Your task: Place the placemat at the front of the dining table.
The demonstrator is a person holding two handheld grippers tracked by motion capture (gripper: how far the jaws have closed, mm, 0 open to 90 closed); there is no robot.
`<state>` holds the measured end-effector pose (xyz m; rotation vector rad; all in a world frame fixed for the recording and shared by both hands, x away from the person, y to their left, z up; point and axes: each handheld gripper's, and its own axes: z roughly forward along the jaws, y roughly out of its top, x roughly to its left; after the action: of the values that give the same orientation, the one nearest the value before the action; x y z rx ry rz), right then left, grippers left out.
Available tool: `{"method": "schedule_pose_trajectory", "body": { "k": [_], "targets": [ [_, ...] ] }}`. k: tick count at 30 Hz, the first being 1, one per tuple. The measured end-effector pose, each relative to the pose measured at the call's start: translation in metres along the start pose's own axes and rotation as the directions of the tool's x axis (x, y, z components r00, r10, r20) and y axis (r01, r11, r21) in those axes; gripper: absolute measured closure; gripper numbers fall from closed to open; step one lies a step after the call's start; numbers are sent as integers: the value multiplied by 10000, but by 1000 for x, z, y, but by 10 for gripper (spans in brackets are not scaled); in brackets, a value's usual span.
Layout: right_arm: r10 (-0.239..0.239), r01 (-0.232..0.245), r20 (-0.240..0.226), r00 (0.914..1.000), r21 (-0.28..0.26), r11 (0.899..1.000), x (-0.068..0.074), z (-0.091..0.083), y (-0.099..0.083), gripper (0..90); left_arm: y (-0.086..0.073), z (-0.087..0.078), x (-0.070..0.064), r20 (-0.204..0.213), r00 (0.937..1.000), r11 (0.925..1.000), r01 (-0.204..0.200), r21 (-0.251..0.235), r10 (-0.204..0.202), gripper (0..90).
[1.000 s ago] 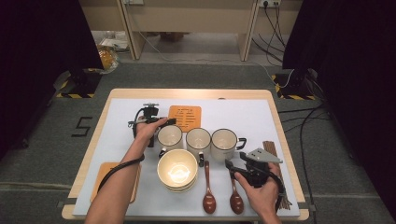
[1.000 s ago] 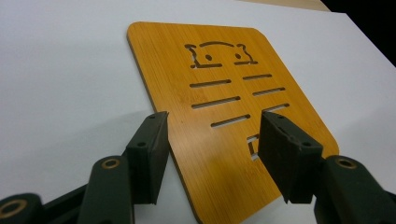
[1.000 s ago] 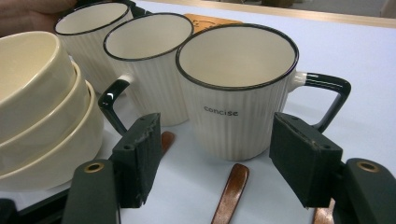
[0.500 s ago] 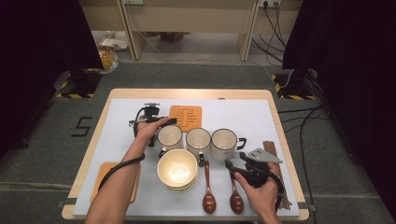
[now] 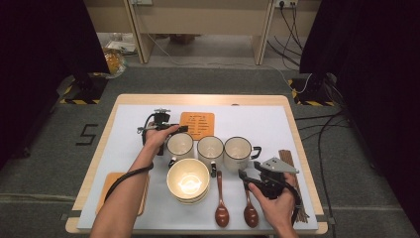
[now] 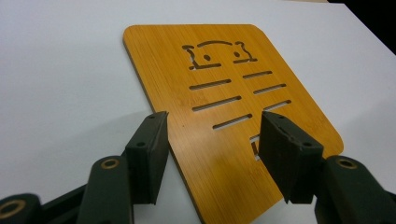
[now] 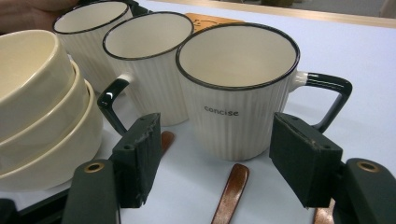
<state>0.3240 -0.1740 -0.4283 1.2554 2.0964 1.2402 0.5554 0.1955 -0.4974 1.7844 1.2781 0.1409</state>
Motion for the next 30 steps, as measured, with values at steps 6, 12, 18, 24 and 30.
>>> {"method": "schedule_pose_trajectory", "body": {
  "k": [6,12,18,24,30],
  "targets": [
    [12,-12,2,10000,15,10000,0,0,0,344,1,1,0,48,9999,9999,-146,13,146,422],
    [-2,2,13,10000,18,10000,0,0,0,344,2,2,0,62,9996,9995,-282,103,282,425],
    [-5,5,26,10000,14,10000,0,1,0,345,2,5,-1,123,9992,9992,-393,80,392,427],
    [-29,29,26,10000,33,10000,0,1,-1,345,2,5,-1,180,9989,9991,-426,55,425,436],
    [-12,12,25,10000,11,10000,0,1,0,346,2,4,0,20,9990,9989,-442,-122,442,386]
  ]
}}
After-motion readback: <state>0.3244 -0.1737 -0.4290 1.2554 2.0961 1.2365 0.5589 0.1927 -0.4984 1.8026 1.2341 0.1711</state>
